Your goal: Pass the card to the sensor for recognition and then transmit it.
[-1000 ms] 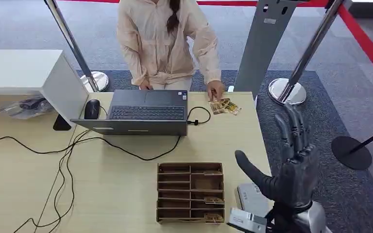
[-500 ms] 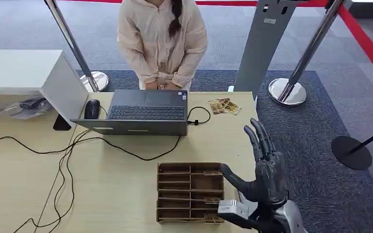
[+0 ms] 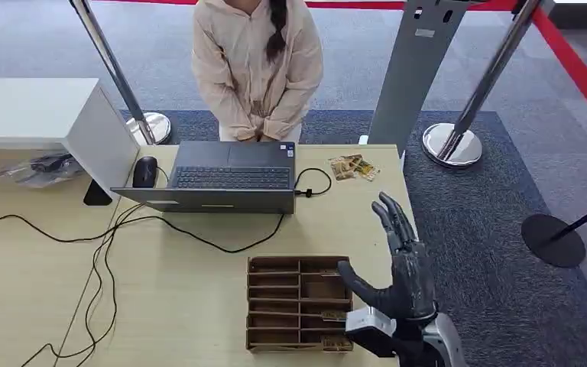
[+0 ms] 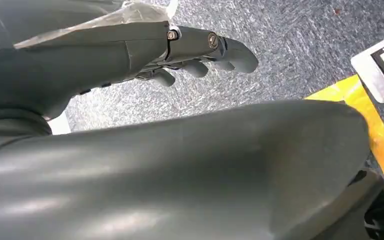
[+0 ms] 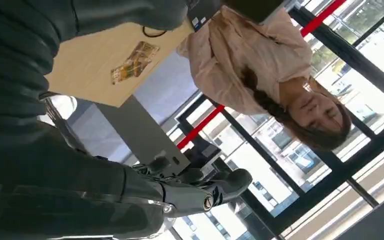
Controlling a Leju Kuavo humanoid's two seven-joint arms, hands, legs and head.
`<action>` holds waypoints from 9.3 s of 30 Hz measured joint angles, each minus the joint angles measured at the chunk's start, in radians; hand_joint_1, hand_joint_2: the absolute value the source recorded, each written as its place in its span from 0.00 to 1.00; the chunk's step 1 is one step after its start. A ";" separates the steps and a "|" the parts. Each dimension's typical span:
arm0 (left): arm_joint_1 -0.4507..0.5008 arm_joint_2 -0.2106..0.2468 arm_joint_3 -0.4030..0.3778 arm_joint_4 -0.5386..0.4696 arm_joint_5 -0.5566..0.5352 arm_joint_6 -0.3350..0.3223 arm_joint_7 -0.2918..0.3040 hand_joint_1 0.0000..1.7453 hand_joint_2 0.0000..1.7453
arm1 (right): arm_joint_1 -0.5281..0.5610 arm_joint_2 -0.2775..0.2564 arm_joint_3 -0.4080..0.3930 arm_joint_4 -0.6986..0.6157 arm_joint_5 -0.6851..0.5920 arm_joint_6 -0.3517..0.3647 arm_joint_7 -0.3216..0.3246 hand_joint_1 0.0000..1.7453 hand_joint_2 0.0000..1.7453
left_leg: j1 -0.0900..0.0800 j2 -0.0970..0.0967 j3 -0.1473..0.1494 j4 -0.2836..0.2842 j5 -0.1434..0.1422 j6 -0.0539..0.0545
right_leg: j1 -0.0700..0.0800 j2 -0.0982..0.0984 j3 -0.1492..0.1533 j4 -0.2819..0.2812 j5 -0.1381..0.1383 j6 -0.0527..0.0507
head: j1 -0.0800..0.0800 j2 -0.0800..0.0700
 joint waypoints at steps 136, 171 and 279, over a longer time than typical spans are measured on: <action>-0.002 0.000 -0.068 0.000 0.013 -0.003 0.053 0.00 0.00 | -0.064 0.055 0.248 0.119 0.111 0.035 0.087 0.01 1.00 | 0.000 0.000 0.000 0.000 0.000 0.000 | 0.000 0.000 0.000 0.000 0.000 0.000 | 0.000 0.000; -0.004 -0.007 -0.100 0.000 0.000 -0.003 0.055 0.00 0.00 | -0.133 0.102 0.282 0.172 0.204 0.102 0.115 0.09 1.00 | 0.000 0.000 0.000 0.000 0.000 0.000 | 0.000 0.000 0.000 0.000 0.000 0.000 | 0.000 0.000; -0.004 -0.029 -0.125 0.000 0.031 0.005 0.010 0.00 0.00 | -0.145 0.140 0.215 0.294 0.230 0.148 0.203 0.88 1.00 | 0.000 0.000 0.000 0.000 0.000 0.000 | 0.000 0.000 0.000 0.000 0.000 0.000 | 0.000 0.000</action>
